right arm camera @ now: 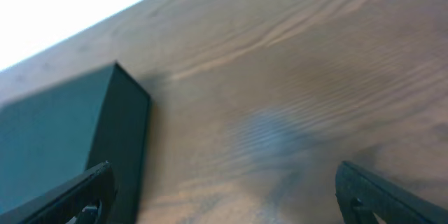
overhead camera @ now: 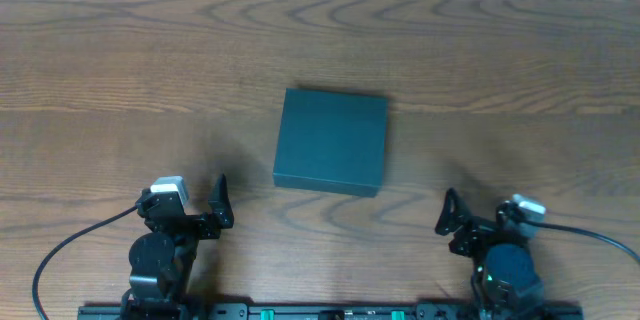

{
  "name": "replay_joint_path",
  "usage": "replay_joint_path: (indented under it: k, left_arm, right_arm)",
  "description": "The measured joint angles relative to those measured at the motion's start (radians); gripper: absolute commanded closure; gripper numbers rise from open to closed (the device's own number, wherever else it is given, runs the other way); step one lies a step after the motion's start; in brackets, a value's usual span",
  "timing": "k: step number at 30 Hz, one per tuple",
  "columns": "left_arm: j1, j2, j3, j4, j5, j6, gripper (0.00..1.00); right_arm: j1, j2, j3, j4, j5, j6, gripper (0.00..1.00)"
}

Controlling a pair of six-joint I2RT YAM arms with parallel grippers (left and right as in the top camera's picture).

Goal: Pack container

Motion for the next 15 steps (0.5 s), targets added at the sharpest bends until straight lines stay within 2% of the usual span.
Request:
replay_joint_path:
  k: [9,15]
  left_arm:
    - [0.000,0.000,0.000,0.000,0.000,0.000,0.05]
    - [0.000,0.000,0.000,0.000,0.000,0.000,0.04]
  right_arm:
    - [0.000,-0.005,-0.089,0.004,-0.143,-0.123,0.01]
    - [0.000,-0.005,-0.089,0.004,-0.179,-0.137,0.01]
